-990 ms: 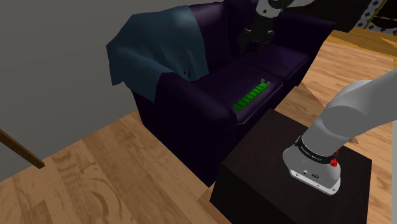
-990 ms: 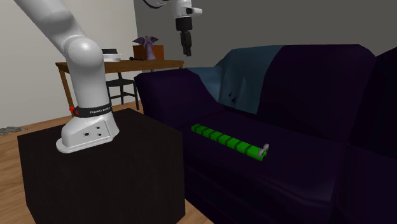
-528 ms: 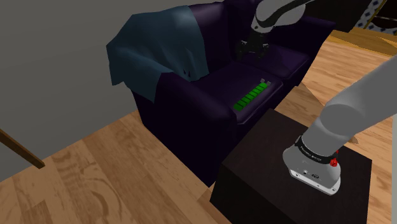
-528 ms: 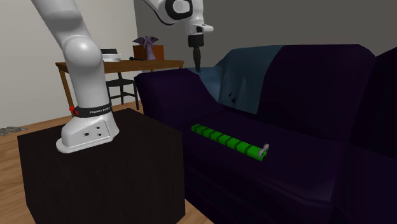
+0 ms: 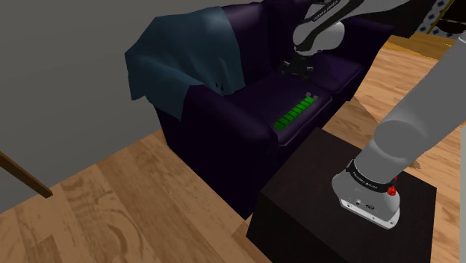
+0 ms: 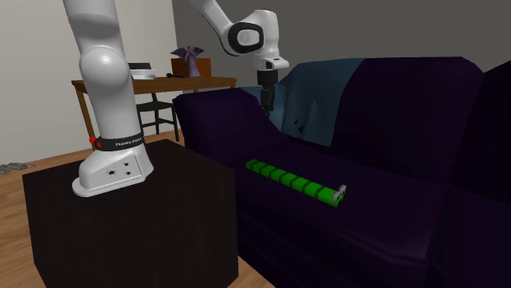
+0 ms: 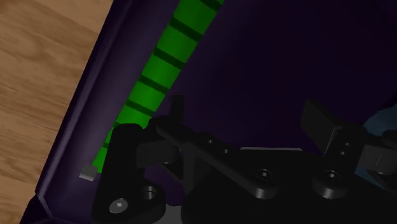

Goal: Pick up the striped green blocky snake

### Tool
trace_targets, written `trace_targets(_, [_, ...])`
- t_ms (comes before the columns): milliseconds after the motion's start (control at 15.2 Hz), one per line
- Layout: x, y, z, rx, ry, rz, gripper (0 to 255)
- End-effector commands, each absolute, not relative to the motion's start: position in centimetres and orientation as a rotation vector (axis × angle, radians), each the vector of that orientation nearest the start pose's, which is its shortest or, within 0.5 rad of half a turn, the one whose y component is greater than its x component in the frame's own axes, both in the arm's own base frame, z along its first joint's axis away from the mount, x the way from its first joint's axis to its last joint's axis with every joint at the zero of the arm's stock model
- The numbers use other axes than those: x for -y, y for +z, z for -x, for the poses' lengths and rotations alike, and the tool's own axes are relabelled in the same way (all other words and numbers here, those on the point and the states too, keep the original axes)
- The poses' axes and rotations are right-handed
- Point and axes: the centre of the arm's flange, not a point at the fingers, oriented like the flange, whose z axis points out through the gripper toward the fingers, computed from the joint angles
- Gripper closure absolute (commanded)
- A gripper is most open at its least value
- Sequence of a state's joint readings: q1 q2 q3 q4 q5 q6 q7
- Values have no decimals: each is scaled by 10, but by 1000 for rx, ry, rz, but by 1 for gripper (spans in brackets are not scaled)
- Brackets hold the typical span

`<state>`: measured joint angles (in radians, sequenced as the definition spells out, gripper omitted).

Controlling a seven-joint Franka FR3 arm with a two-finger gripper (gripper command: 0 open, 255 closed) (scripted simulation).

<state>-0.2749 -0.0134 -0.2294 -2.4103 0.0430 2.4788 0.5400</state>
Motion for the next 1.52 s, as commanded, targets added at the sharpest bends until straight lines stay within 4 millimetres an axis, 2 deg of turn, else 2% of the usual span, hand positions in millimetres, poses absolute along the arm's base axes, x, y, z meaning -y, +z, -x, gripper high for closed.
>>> trace_targets(0, [253,303,-435,-1679,-118,2615,0])
trace_targets(462, [307,228,-428,-1954,-86,2421,0])
trace_targets(924, [356,152,-409,-2205,-53,2198,0])
trace_targets(1452, [360,110,-407,-2223,-50,2180,0])
